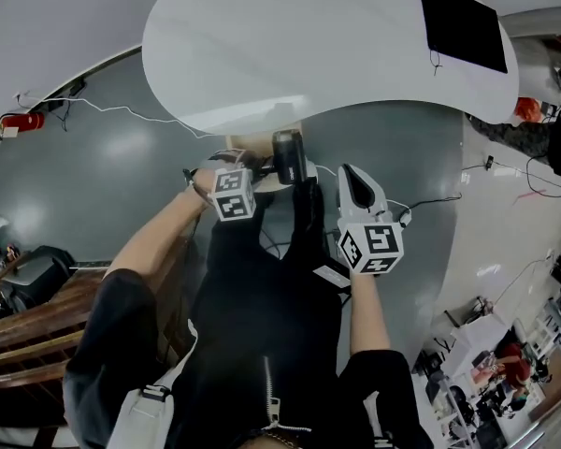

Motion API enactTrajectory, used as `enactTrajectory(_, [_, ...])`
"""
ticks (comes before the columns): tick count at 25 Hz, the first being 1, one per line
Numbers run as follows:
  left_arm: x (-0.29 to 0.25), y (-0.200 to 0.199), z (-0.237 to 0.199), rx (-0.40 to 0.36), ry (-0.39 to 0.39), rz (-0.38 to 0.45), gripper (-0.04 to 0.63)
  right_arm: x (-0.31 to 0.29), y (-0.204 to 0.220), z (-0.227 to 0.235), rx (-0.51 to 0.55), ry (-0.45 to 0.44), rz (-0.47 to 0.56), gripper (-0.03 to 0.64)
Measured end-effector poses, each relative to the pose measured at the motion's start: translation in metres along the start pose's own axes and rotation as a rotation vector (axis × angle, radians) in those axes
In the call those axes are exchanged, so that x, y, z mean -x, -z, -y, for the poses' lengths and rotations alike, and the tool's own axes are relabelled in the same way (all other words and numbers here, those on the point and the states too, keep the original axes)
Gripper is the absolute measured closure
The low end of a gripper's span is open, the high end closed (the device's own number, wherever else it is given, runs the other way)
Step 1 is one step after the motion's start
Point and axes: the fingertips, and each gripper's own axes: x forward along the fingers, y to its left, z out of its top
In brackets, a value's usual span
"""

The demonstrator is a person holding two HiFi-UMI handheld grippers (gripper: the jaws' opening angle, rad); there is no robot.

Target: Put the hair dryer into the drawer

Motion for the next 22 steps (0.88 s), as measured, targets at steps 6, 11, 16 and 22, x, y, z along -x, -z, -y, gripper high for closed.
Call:
enactTrajectory(6, [-0.016,0.010,0.000,-0.015,0.025,-0.034,0.397,0.004,0.006,-0.007,-0.014,0.005,-0.004,0.612])
enactTrajectory(11, [-0.035,0.023,-0.002,-0.016,0.042,-0.076,0.397,-0.002,0.013,-0.009,-0.021,0.010,-0.014,0.612])
enactTrajectory(16, [-0.053,0.034,-0.008,-0.002,0.049,-0.121,0.397,-0.005,0.019,-0.005,-0.034,0.014,-0.028,0.612])
enactTrajectory(22, [-0.073,0.048,-0.014,-0.006,0.060,-0.183,0.396,-0.009,0.027,-0.005,-0.044,0.010,-0.049,0.612])
